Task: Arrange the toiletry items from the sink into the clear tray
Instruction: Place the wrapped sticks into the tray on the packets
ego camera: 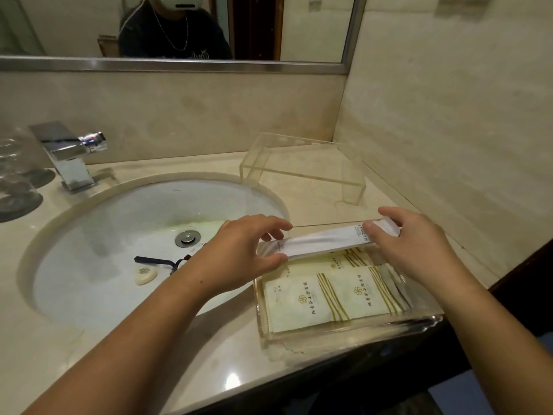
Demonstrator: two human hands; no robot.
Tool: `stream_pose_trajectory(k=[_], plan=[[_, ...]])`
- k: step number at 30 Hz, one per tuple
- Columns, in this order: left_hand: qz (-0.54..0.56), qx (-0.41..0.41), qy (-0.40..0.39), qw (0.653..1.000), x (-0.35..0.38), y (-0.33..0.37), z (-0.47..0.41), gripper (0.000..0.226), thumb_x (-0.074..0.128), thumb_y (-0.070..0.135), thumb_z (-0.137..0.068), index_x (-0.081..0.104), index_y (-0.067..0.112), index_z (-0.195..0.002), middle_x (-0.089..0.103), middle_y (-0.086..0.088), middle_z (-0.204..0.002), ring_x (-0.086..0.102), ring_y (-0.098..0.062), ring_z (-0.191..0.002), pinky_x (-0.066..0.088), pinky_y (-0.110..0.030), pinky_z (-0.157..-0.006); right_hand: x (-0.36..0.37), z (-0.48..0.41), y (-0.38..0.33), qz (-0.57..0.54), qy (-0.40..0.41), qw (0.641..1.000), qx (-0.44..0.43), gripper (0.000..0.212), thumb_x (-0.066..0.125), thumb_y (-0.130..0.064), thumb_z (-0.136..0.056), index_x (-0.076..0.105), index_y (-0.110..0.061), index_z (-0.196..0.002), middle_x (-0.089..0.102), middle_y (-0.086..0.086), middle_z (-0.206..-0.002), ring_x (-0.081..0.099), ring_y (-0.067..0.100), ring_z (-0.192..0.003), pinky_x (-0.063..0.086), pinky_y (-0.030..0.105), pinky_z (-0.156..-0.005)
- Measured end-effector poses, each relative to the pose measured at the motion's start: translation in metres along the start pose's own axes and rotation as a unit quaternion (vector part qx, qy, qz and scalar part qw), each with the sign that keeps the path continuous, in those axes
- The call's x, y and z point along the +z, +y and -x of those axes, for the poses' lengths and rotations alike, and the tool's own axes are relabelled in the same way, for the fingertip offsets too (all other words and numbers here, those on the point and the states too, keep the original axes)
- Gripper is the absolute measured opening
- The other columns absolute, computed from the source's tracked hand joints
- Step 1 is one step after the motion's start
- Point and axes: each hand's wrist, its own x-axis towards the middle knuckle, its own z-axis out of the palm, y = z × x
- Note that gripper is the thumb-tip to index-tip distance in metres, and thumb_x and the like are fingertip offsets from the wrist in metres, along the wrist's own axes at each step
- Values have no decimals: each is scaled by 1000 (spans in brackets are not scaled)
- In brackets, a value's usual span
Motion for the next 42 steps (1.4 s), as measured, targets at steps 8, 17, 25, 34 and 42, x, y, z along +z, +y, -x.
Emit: stream_pose_trajectory(k=[8,17,25,34,42], plan=[[-72,-3,-18,997,-4,7,-2,45,72,46,-87,62,39,-130,66,23,-116,54,2,-104,42,-29,-99,1,5,-3,151,-79,982,-87,58,72,-46,-85,56,-33,-139,56,-5,-136,48,18,-127,38,32,-104],[-173,18,7,985,2,14,-9,40,68,41,-91,59,41,-129,64,17,-114,55,-9,-106,39,-29,-87,16,-2,6,122,-19,984,-131,27,76,-28,-85,70,-35,-110,56,-6,-105,46,18,-112,33,24,-84],[-123,11,-17,992,-5,11,-3,36,66,46,-91,58,44,-127,61,20,-114,51,-2,-101,40,-27,-90,20,1,9,102,20,980,-168,28,73,-22,-86,72,-37,-110,59,-14,-106,52,14,-108,40,24,-87],[-77,41,-36,995,-12,14,15,18,66,48,-91,62,42,-108,56,23,-104,52,2,-99,44,-26,-91,8,19,22,129,-26,977,-167,38,72,-11,-87,74,-35,-116,63,-8,-130,55,13,-124,25,10,-101],[-46,30,-47,997,-10,12,19,17,61,55,-91,68,45,-104,55,24,-110,55,-1,-105,45,-30,-96,8,26,20,105,-6,980,-168,37,67,-1,-85,76,-29,-106,59,-14,-108,49,3,-103,27,3,-86]])
